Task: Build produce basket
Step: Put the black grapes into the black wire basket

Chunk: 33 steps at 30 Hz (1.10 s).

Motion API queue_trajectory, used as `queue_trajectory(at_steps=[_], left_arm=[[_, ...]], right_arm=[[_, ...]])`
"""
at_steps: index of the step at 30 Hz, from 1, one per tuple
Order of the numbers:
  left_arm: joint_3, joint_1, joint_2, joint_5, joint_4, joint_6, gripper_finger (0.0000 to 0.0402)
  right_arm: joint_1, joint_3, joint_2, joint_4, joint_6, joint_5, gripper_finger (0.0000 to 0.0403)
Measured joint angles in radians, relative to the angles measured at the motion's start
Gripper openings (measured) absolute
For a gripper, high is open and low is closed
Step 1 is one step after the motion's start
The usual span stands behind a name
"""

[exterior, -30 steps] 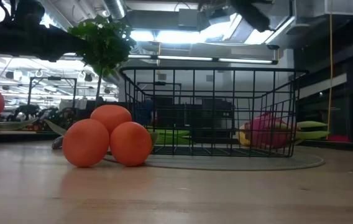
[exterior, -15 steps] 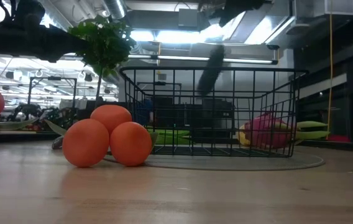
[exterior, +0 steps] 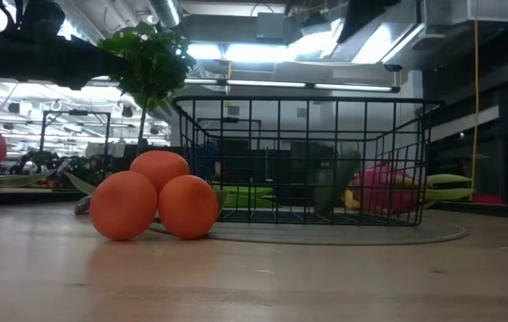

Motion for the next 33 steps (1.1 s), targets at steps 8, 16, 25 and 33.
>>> queue_trajectory(at_steps=[8, 16, 25, 33], left_arm=[[0.000, 0.000, 0.000, 0.000, -0.001, 0.000, 0.0085], [0.000, 0.000, 0.000, 0.000, -0.001, 0.000, 0.0085], [0.000, 0.000, 0.000, 0.000, -0.001, -0.045, 0.0085], [0.000, 0.000, 0.000, 0.000, -0.034, -0.085, 0.0085]], right_arm=[[0.062, -0.017, -0.001, -0.383, 0.523, -0.240, 0.0189], [0.187, -0.143, -0.001, -0.265, 0.783, -0.529, 0.0189], [0.363, -0.364, 0.000, 0.139, 0.921, -0.652, 0.0189], [0.509, -0.641, 0.010, 0.469, 0.950, -0.505, 0.0189]])
